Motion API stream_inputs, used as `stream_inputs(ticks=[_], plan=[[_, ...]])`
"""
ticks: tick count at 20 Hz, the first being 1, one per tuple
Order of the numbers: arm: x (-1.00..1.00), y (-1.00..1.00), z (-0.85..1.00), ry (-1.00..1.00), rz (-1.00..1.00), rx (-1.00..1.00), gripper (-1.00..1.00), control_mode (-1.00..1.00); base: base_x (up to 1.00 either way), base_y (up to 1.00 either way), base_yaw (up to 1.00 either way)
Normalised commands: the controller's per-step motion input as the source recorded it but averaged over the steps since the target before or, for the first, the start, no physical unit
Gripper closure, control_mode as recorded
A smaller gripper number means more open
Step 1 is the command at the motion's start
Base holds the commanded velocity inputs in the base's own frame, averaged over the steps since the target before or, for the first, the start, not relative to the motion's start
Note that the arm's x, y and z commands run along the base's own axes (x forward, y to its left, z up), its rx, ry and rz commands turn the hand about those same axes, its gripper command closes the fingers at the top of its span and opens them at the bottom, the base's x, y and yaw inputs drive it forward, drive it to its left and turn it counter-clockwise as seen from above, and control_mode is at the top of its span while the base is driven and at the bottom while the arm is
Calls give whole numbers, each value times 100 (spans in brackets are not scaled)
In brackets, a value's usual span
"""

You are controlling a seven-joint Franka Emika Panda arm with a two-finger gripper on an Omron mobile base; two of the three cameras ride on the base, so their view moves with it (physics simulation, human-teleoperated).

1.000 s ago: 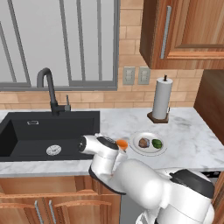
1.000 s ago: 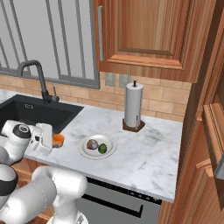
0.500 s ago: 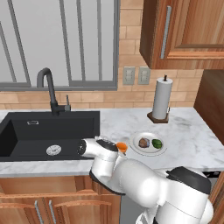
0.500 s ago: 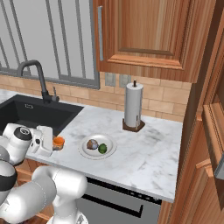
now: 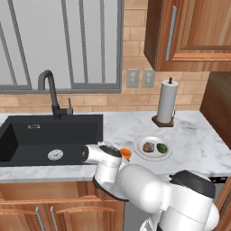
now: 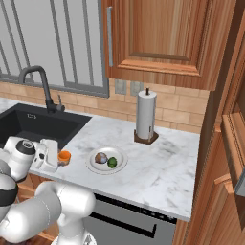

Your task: Pick the avocado and bread from the counter and place them on the plate. Then pick the jam from the cabinet and place it next to the plate. Lastly close the cabinet door.

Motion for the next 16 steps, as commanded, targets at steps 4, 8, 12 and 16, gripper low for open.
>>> stream_inputs(ticks=[4, 8, 12, 16], plan=[[0, 0, -6, 0, 0, 0, 100, -100, 0, 0, 0], [0, -1, -5, 0, 0, 1, 100, -100, 0, 0, 0], [0, -4, -7, 0, 0, 2, 100, -100, 0, 0, 0], [0, -3, -10, 0, 0, 3, 100, -100, 0, 0, 0]])
